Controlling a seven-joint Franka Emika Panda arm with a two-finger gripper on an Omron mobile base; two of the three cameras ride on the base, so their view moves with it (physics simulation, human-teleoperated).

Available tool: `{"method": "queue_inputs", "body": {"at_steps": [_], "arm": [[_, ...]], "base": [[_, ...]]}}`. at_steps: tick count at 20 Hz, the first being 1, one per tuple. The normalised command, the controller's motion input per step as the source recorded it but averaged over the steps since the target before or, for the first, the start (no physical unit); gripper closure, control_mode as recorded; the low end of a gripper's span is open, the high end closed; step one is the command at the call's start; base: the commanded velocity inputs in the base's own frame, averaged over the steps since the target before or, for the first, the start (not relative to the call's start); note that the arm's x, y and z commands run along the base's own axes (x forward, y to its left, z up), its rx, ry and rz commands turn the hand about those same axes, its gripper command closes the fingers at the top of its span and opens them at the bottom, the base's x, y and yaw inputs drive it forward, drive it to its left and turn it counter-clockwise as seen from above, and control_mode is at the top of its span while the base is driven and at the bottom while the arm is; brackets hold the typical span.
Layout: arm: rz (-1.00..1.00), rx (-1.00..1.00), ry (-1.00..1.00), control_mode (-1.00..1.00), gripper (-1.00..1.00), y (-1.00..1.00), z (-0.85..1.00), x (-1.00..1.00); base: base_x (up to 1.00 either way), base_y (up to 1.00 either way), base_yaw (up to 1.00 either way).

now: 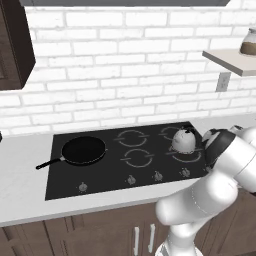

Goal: Pick the kettle from the counter and place it on a stove burner. Then turn the burner on.

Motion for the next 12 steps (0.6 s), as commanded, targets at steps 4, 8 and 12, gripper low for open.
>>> {"method": "queue_inputs", "body": {"at_steps": [4, 8, 12], "arm": [[0.71, -0.15, -0.05, -1.00, -1.00, 0.10, 0.19, 0.00], [0.79, -0.17, -0.15, -1.00, -1.00, 0.10, 0.27, 0.00], [0.84, -0.13, -0.16, -1.00, -1.00, 0.05, 0.14, 0.00]], "base": [[0.00, 0.00, 0.00], [0.00, 0.00, 0.00], [0.00, 0.00, 0.00]]}}
